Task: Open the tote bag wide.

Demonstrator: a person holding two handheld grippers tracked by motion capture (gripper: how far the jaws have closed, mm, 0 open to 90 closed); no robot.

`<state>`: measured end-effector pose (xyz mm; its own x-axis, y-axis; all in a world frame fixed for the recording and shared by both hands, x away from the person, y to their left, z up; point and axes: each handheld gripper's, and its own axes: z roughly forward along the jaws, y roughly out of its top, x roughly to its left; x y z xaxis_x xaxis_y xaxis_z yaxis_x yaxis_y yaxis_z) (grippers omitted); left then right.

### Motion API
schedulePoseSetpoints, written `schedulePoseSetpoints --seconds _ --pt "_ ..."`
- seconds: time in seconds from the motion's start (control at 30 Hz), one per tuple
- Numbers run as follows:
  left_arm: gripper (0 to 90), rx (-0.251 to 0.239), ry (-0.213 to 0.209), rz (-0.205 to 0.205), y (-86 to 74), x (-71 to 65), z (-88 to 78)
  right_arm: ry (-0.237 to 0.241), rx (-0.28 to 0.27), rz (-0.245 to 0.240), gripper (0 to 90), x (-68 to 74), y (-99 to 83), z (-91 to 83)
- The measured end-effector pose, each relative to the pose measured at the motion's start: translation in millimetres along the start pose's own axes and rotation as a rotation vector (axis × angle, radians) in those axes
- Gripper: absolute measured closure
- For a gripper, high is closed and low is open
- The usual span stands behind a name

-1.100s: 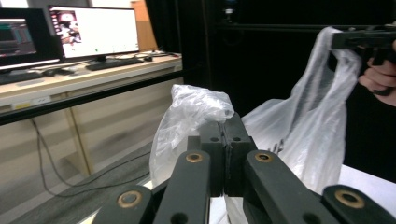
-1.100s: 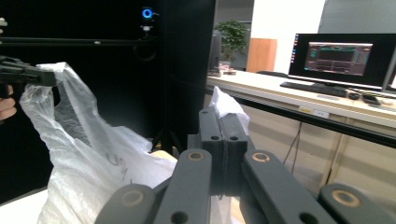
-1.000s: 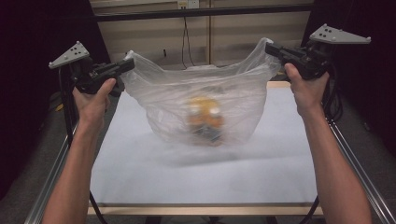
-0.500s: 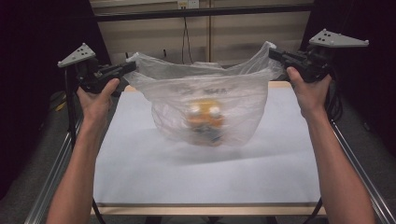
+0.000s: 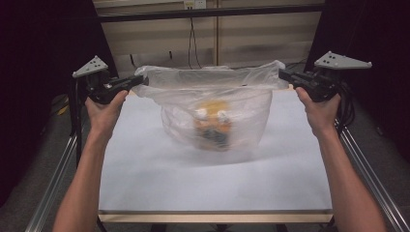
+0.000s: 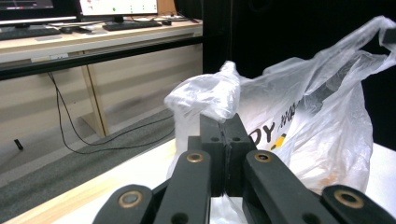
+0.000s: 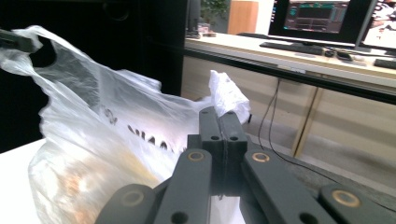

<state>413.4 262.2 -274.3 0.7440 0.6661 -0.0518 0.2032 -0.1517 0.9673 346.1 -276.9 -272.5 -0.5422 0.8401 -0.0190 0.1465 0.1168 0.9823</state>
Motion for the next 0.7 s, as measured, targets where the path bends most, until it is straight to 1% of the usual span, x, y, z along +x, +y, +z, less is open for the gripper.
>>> schedulePoseSetpoints --seconds 0.03,0.07,0.1,0.13,0.2,0.23,0.3,0.33,0.37,0.43,0.47,0.5,0.53,0.6,0.63,0.67,0.7 --pt "90.0 0.005 0.006 0.000 -2.1 0.7 -1.4 -0.018 0.009 0.001 90.0 -0.4 -2.2 -1.1" --pt "90.0 0.004 0.000 -0.004 -3.8 1.8 -3.5 -0.026 0.008 0.003 90.0 -0.3 -3.7 -2.6" --pt "90.0 -0.013 -0.004 -0.013 -5.7 3.1 -7.9 -0.031 -0.005 0.003 90.0 1.1 -4.5 -6.7" --pt "90.0 -0.013 -0.004 -0.013 -5.7 3.1 -7.9 -0.031 -0.005 0.003 90.0 1.1 -4.5 -6.7" --pt "90.0 -0.037 -0.013 -0.027 -6.8 3.4 -12.3 -0.037 -0.023 0.007 90.0 4.6 -2.9 -12.0" --pt "90.0 -0.040 -0.008 -0.023 -6.7 2.5 -14.9 -0.044 -0.028 0.001 90.0 5.5 -2.5 -13.6" --pt "90.0 -0.054 -0.018 -0.015 -7.5 -2.1 -20.6 -0.043 -0.028 0.006 90.0 6.9 -2.7 -15.0" --pt "90.0 -0.044 -0.016 0.002 -10.5 -5.0 -24.8 -0.042 -0.017 0.002 90.0 9.8 -6.3 -18.5" --pt "90.0 -0.044 -0.016 0.002 -10.5 -5.0 -24.8 -0.043 -0.011 -0.002 90.0 11.7 -9.3 -19.9" --pt "90.0 -0.043 -0.022 0.001 -17.0 -5.3 -25.6 -0.043 -0.005 -0.004 90.0 13.5 -12.8 -21.6" --pt "90.0 -0.029 -0.019 0.001 -20.2 -3.9 -25.4 -0.041 -0.001 -0.010 90.0 14.4 -16.5 -22.8" --pt "90.0 -0.026 -0.022 -0.009 -23.8 -2.6 -23.2 -0.039 0.011 -0.007 90.0 15.9 -23.5 -23.8" --pt "90.0 -0.007 -0.013 -0.012 -26.5 -1.7 -21.0 -0.039 0.011 -0.007 90.0 15.9 -23.5 -23.8" --pt "90.0 0.022 -0.008 -0.001 -31.4 -2.1 -14.4 -0.047 0.032 -0.013 90.0 18.1 -29.8 -21.6" --pt "90.0 0.025 -0.008 -0.003 -33.7 -2.4 -12.0 -0.050 0.044 -0.024 90.0 18.7 -33.0 -20.3" --pt "90.0 0.026 -0.017 -0.011 -37.0 -1.5 -10.4 -0.052 0.053 -0.028 90.0 18.5 -36.2 -19.6" --pt "90.0 0.023 -0.023 -0.021 -40.1 -0.4 -9.8 -0.054 0.057 -0.020 90.0 17.3 -40.2 -20.0"
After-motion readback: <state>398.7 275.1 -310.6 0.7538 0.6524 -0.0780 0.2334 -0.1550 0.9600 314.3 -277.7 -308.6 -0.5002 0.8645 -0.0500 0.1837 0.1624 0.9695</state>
